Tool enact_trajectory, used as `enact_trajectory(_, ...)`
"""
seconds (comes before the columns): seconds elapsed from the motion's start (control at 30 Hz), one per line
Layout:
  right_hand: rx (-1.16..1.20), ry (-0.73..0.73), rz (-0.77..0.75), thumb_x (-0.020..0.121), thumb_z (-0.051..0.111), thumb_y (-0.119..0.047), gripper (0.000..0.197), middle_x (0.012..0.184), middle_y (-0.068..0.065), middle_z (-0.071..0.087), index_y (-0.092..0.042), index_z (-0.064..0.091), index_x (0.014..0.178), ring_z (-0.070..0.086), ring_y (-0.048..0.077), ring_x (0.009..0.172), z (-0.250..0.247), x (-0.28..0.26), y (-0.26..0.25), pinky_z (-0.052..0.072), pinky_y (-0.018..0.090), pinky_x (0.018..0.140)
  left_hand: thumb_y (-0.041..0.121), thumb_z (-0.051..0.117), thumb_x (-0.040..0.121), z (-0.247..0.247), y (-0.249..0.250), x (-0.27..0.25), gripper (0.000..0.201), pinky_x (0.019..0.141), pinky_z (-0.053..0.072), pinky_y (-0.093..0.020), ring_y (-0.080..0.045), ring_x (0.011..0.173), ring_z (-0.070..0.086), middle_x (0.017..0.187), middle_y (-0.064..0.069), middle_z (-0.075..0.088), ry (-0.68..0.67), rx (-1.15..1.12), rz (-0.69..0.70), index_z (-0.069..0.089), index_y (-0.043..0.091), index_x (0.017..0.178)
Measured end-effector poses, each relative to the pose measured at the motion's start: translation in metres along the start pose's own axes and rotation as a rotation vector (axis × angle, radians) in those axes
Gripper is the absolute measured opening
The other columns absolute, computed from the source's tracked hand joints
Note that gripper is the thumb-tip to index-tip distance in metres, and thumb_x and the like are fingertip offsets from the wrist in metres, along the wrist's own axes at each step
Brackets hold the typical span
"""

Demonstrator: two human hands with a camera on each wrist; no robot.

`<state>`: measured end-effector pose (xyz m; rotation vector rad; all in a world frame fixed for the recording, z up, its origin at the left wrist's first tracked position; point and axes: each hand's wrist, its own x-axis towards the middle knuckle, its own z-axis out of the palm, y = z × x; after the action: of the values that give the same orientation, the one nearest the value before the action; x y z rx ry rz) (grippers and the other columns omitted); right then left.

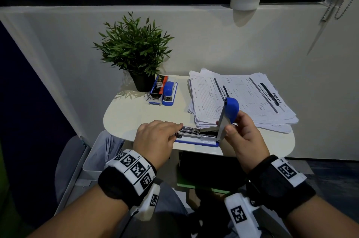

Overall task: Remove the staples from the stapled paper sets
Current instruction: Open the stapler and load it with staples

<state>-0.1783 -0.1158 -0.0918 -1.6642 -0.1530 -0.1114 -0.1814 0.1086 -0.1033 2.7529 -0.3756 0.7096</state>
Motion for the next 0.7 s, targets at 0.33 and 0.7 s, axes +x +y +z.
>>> enact_trajectory(0.33, 0.032, 0.025, 0.026, 0.096, 0.044, 0.002, 0.033, 0.108, 0.002, 0.067, -0.023, 0.05, 0.117, 0.063, 0.013, 0.101, -0.006, -0.004, -0.002, 0.046, 0.039, 0.1, 0.012, 0.085, 0.059, 0.003, -0.002, -0.002, 0.046, 0.067, 0.05, -0.034, -0.013, 0.081, 0.068, 0.09, 0.014, 0.072, 0.061, 0.026, 0.026, 0.073, 0.031, 0.099)
enact_trajectory(0.7, -0.288, 0.064, 0.148, 0.093, 0.056, -0.011, 0.012, 0.094, 0.011, 0.065, -0.023, 0.054, 0.091, 0.062, 0.025, 0.092, -0.036, -0.009, 0.005, 0.047, 0.052, 0.093, 0.012, 0.079, 0.069, 0.002, -0.001, -0.003, 0.041, 0.075, 0.048, -0.036, -0.016, 0.089, 0.067, 0.097, 0.011, 0.072, 0.02, 0.002, -0.016, 0.072, 0.03, 0.106)
